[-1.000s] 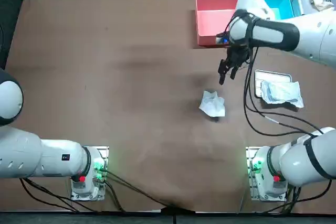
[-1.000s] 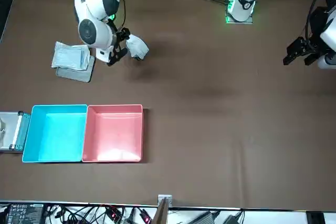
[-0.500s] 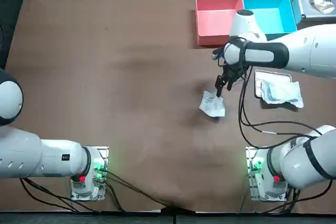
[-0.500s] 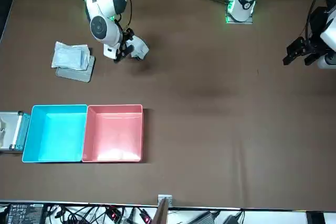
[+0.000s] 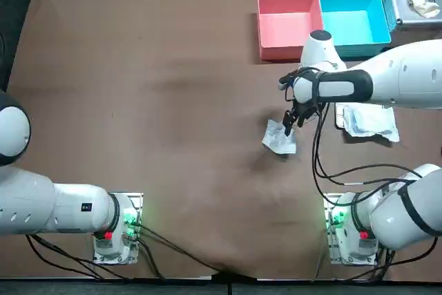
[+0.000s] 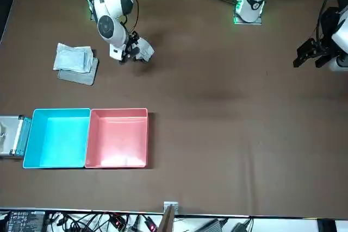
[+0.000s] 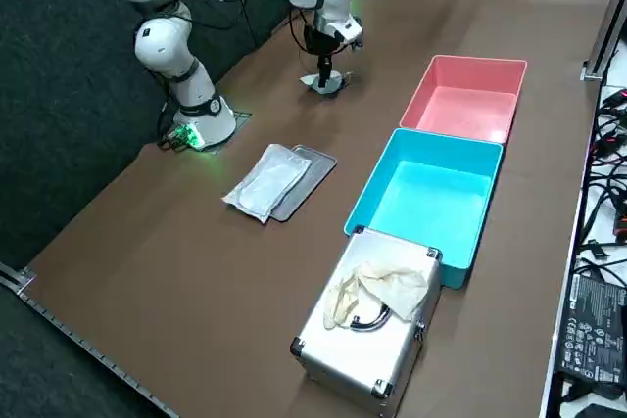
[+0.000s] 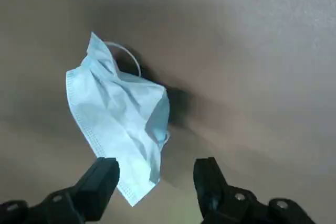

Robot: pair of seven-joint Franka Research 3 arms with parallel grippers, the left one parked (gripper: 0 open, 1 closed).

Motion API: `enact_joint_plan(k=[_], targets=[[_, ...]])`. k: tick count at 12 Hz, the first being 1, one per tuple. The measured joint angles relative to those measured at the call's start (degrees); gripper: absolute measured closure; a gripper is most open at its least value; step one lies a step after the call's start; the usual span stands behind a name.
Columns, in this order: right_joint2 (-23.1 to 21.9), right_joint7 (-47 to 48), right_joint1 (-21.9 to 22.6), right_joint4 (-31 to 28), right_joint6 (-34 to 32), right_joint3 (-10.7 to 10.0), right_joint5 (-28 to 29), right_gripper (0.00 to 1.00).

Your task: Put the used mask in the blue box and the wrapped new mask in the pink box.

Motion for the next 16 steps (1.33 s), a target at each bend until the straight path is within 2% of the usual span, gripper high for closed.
enact_joint_plan(k=[5, 6, 8, 9, 10, 11, 12, 14, 16], targets=[[1.71, -0.03, 0.75, 0.00, 1.77, -0.01, 0.00, 0.21], [1.93, -0.03, 0.78, 0.00, 1.85, -0.01, 0.00, 0.30], [2.24, -0.03, 0.78, 0.00, 2.23, -0.01, 0.00, 0.33], [2.41, -0.03, 0.78, 0.00, 2.43, -0.01, 0.00, 0.43], [2.56, -0.03, 0.78, 0.00, 2.57, -0.01, 0.00, 0.49], [2.65, -0.04, 0.79, 0.00, 2.60, -0.01, 0.00, 0.50], [2.69, -0.03, 0.80, 0.00, 2.60, -0.01, 0.00, 0.61], [2.70, -0.04, 0.80, 0.00, 2.60, -0.01, 0.00, 0.66], [2.70, -0.02, 0.80, 0.00, 2.59, -0.07, 0.01, 0.91]])
